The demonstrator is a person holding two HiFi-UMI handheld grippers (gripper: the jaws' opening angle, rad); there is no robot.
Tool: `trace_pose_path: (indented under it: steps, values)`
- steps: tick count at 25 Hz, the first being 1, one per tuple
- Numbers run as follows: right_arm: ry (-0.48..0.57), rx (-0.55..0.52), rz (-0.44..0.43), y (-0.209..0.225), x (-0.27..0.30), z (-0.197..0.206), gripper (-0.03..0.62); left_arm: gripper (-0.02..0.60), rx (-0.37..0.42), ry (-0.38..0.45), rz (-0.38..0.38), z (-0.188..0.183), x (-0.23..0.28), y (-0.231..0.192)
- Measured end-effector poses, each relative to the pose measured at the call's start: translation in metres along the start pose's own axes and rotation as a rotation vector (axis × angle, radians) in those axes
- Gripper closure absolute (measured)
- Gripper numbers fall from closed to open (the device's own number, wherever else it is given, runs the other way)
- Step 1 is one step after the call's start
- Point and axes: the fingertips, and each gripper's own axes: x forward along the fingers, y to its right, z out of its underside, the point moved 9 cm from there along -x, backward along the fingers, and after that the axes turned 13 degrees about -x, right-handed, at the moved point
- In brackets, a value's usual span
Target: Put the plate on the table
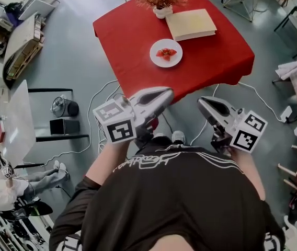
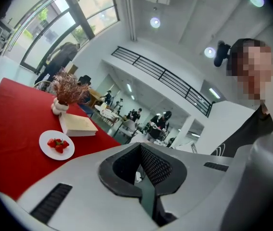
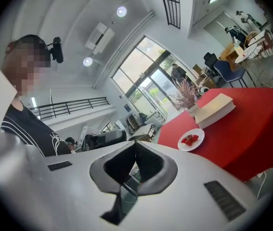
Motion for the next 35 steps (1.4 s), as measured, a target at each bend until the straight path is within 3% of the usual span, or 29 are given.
trace_pose_path:
  steps: [5, 10, 16, 27, 35]
  values:
    - [-0.044, -0.07, 0.004, -0.006, 0.002, 0.002, 0.586, 0.574, 0.047, -0.014, -0.008, 0.005, -0.005, 0.005]
    - [-0.058, -0.098, -0.027, -0.029, 0.015, 0.007, 0.586, 0.575, 0.021, -0.02, -0.001, 0.017, -0.025, 0.013]
    - [-0.055, -0.139, -0.036, -0.085, 0.033, 0.015, 0.586, 0.575, 0.051, 0.0, -0.005, 0.026, -0.079, 0.031]
    - [0.007, -0.187, 0.051, -0.204, 0.029, 0.035, 0.586, 0.574, 0.122, -0.007, 0.058, 0.058, -0.175, 0.082]
    - [0.027, -0.184, 0.108, -0.255, 0.022, 0.061, 0.586, 0.574, 0.131, -0.009, 0.096, 0.087, -0.215, 0.098]
